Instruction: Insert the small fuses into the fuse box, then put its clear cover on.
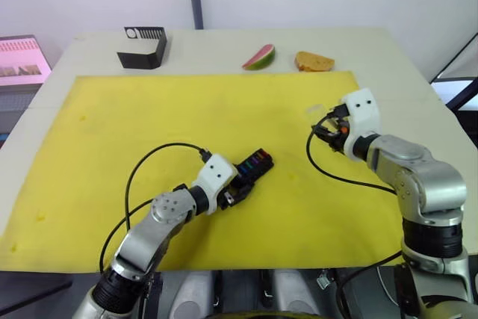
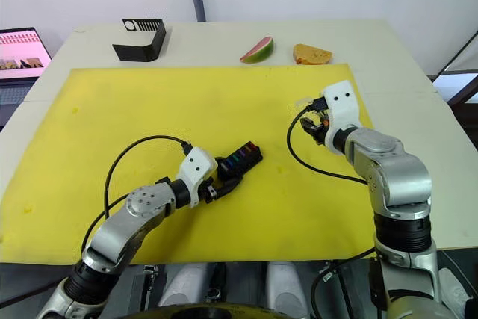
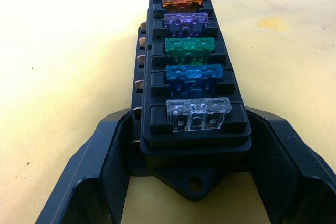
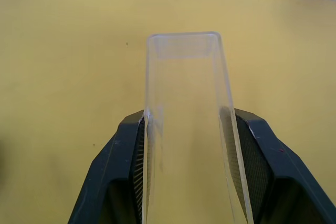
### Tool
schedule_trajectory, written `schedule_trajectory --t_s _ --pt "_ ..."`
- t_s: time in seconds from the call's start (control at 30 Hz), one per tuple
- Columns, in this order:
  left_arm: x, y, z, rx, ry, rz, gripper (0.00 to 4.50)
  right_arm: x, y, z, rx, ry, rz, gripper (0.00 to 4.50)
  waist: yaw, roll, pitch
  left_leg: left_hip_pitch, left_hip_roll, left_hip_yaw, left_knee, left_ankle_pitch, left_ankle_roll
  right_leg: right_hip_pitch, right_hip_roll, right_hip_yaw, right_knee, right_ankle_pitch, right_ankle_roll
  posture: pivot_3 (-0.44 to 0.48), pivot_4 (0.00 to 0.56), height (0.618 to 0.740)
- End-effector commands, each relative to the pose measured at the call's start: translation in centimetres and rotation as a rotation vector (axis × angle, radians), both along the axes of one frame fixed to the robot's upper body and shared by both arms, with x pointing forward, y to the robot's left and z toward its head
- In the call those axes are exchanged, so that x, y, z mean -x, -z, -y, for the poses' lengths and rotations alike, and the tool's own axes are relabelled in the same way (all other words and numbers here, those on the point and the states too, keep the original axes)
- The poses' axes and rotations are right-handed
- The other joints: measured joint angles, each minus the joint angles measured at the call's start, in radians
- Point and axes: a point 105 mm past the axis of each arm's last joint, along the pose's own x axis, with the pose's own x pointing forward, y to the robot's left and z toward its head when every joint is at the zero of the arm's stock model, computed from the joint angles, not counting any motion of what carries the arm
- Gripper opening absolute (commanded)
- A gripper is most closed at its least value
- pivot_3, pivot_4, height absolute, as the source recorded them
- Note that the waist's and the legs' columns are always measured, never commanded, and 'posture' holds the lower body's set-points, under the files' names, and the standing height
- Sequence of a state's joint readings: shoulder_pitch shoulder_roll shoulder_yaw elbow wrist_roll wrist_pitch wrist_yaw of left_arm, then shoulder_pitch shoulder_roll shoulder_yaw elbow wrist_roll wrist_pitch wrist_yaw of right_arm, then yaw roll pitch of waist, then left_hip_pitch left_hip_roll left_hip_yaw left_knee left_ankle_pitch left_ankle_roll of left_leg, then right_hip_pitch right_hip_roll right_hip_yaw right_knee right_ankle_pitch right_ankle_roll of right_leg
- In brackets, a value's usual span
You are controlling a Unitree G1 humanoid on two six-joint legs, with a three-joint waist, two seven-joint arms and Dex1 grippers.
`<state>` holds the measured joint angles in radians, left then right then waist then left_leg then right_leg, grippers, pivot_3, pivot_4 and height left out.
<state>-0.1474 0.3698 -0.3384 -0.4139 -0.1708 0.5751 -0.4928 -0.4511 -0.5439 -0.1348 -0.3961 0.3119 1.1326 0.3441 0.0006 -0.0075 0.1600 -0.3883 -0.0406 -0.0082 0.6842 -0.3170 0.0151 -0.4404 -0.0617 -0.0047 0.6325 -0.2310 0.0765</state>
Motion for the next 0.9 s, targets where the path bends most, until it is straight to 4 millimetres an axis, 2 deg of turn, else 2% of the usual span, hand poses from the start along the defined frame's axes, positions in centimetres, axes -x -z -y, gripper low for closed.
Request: schedule_trajectory --t_s 0.03,0.13,0.23,0.37,0.57,0.7,0.9 --pt "-0.1 -0.3 -0.3 -0.015 0.092 0.006 2.59 1.2 -4.0 -0.8 0.01 -0.142 0.145 1.71 0.007 0.0 0.0 0.0 0.0 0.0 0.0 0.0 0.0 0.0 0.0 0.0 0.0 0.0 0.0 0.0 0.15 0.74" --pt "-0.2 -0.6 -0.4 -0.039 0.197 0.009 2.59 2.3 -4.8 -1.8 -0.005 -0.283 0.151 1.71 0.01 0.0 0.0 0.0 0.0 0.0 0.0 0.0 0.0 0.0 0.0 0.0 0.0 0.0 0.0 0.0 0.15 0.74" --pt "-0.6 -0.9 -0.7 -0.091 0.349 0.025 2.59 4.6 -6.0 -4.2 -0.021 -0.549 0.139 1.71 0.01 0.0 0.0 0.0 0.0 0.0 0.0 0.0 0.0 0.001 0.0 0.0 -0.001 0.0 0.0 0.0 0.15 0.74" --pt "-1.4 -1.0 -0.5 -0.103 0.49 0.036 2.59 7.0 -5.1 -6.2 0.063 -0.815 0.072 1.71 0.012 0.0 0.0 0.001 0.0 0.0 0.0 0.0 0.001 0.002 0.0 -0.001 -0.001 0.0 0.0 0.0 0.15 0.74" --pt "-1.5 -0.6 -0.4 -0.136 0.68 0.047 2.59 7.8 -2.5 -9.1 0.162 -1.017 0.032 1.71 0.011 0.0 0.001 0.002 0.0 0.0 0.001 -0.001 0.001 0.003 0.0 -0.001 -0.002 0.0 0.0 0.0 0.15 0.74" --pt "-1.9 -0.3 -0.2 -0.144 0.71 0.047 2.59 7.1 -1.0 -10.0 0.229 -1.055 0.03 1.71 0.012 0.0 0.001 0.001 0.0 0.0 0.001 -0.001 0.001 0.002 0.0 -0.001 -0.002 0.0 0.0 0.0 0.15 0.74" --pt "-2.4 -0.1 0.1 -0.149 0.708 0.061 2.59 6.9 -0.2 -11.3 0.207 -1.09 0.024 1.71 0.013 0.0 0.001 0.001 0.0 0.0 0.002 -0.001 0.001 0.002 0.0 -0.001 -0.002 0.0 0.0 0.0 0.15 0.74"
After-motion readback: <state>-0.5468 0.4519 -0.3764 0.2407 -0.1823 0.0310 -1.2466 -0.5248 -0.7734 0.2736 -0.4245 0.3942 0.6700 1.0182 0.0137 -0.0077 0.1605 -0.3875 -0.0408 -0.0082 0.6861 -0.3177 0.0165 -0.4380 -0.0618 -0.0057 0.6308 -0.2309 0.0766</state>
